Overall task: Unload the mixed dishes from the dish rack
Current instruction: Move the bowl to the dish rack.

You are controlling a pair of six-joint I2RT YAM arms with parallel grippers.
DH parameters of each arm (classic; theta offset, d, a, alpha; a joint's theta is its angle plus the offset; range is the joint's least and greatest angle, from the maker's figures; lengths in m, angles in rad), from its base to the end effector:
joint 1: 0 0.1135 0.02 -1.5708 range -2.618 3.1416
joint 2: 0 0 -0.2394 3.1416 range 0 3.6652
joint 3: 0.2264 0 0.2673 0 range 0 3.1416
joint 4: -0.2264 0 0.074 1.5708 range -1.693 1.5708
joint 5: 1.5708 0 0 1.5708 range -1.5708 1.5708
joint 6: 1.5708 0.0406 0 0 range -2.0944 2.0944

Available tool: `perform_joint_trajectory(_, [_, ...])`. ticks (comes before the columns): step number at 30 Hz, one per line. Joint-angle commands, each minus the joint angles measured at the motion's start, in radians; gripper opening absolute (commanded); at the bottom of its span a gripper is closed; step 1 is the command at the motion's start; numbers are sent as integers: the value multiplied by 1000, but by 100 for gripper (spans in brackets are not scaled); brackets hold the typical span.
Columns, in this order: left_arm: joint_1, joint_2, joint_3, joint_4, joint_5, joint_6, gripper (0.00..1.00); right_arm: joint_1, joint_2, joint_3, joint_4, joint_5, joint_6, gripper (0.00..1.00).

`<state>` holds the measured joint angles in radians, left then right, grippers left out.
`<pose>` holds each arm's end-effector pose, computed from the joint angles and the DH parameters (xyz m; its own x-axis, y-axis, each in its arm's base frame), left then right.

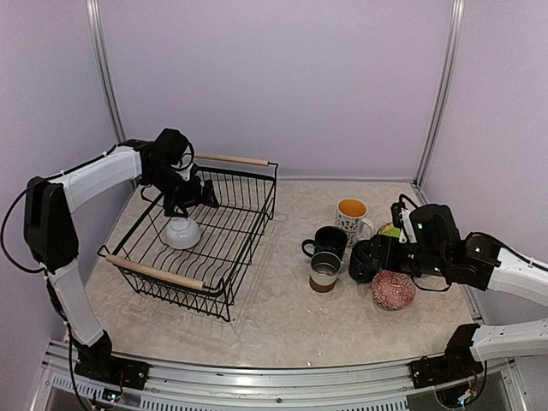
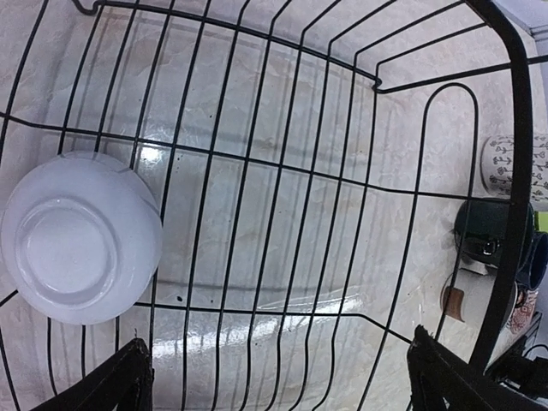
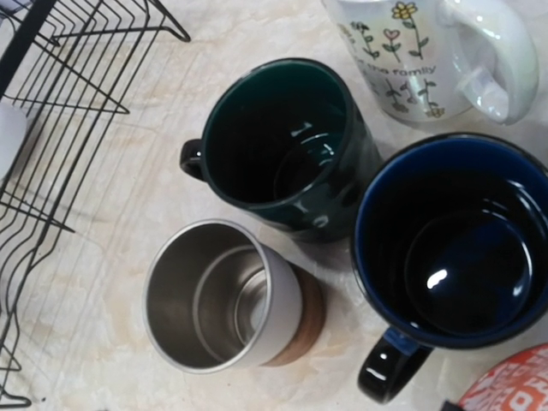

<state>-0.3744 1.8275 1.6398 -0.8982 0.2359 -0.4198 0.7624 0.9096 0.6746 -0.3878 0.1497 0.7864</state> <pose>0.3695 -0.1554 0.2550 -0.9382 -0.0571 -0.3414 0.0817 0.9219 -0.3788 0.1727 0.1565 0.2336 -0.7194 0.2808 -0.6353 -0.1219 0.8494 0.5135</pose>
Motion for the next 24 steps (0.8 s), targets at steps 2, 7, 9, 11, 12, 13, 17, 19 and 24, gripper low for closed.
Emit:
perform_joint_trajectory(2, [50, -6, -30, -30, -109, 7, 99, -3, 3, 3, 20, -4, -3, 80])
perform_joint_trajectory(7, [55, 80, 36, -17, -150, 39, 99, -2, 18, 5, 30, -8, -4, 80])
perform_joint_trajectory(9, [55, 116, 55, -4, -141, 38, 98, -2, 23, 9, 29, -11, -3, 80])
perform_joint_trajectory(11, [58, 161, 74, 7, -132, 36, 98, -2, 19, 8, 30, -13, -1, 80])
perform_joint_trajectory(12, [57, 179, 90, 1, -121, 32, 98, -3, 15, 7, 30, -14, 2, 80])
perform_joint_trajectory(13, [54, 204, 103, -8, -109, 27, 97, -3, 11, 5, 30, -12, 3, 80])
perform_joint_trajectory(17, [12, 241, 98, -2, -111, 20, 96, -2, -15, 3, 21, -7, 9, 80])
perform_joint_trajectory(19, [-11, 244, 91, 0, -102, 13, 95, -1, -25, 3, 18, 0, 8, 80])
perform_joint_trajectory(24, [-57, 235, 33, 57, 26, -46, 93, -2, -21, 2, 25, -1, 7, 80])
